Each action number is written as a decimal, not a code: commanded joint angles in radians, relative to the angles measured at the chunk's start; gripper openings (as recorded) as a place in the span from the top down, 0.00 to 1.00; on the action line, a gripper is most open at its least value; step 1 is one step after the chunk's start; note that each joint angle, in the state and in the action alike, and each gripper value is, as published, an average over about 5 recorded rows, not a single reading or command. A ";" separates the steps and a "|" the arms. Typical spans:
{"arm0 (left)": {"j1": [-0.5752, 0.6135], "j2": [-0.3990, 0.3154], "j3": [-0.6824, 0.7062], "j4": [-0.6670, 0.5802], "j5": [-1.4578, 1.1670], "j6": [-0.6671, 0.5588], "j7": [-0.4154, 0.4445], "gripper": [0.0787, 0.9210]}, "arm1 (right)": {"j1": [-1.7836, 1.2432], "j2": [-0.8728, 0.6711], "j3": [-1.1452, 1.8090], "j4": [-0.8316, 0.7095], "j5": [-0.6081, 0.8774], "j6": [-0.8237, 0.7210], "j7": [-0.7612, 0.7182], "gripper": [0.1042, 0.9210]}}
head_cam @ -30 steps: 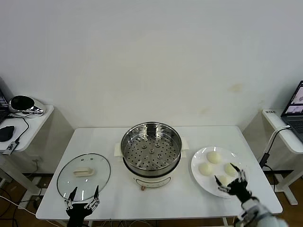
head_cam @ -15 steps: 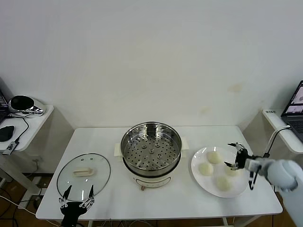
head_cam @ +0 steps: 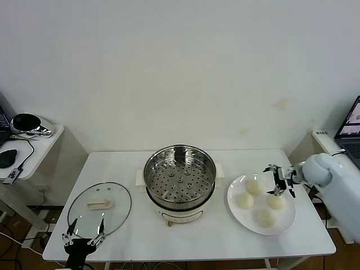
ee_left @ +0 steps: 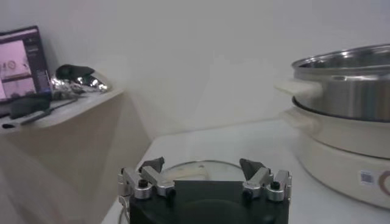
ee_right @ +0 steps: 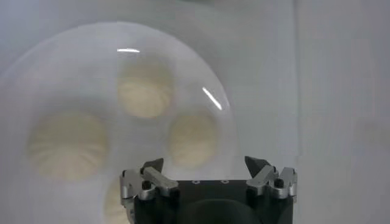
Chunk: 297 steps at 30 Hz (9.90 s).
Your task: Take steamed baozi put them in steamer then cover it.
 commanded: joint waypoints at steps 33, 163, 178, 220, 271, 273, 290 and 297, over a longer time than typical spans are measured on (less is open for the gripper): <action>-0.011 0.007 -0.032 0.022 0.035 -0.017 -0.003 0.12 | 0.183 0.196 -0.227 -0.277 -0.045 -0.055 -0.058 0.33; -0.012 0.036 -0.104 -0.005 -0.009 -0.049 0.019 0.12 | 0.498 -0.170 -0.768 0.310 0.390 -0.340 0.035 0.12; -0.012 0.024 -0.124 0.000 -0.013 -0.051 0.017 0.12 | 0.359 -0.023 -0.688 0.176 0.317 -0.326 0.061 0.12; -0.020 0.036 -0.124 -0.008 -0.020 -0.049 0.018 0.12 | 0.610 -0.127 -0.704 0.257 0.446 -0.330 -0.003 0.39; -0.034 0.049 -0.135 0.012 -0.049 -0.047 0.028 0.12 | 0.783 0.761 -1.026 -0.163 0.969 -0.693 0.226 0.37; -0.035 0.050 -0.135 0.014 -0.049 -0.048 0.028 0.12 | 0.774 0.765 -1.026 -0.173 0.968 -0.695 0.227 0.37; -0.031 0.050 -0.135 0.009 -0.049 -0.048 0.028 0.12 | 0.891 0.642 -1.032 -0.027 1.011 -0.701 0.194 0.12; -0.038 0.061 -0.134 0.009 -0.050 -0.045 0.030 0.12 | 1.091 0.365 -1.106 0.296 1.079 -0.700 0.167 0.12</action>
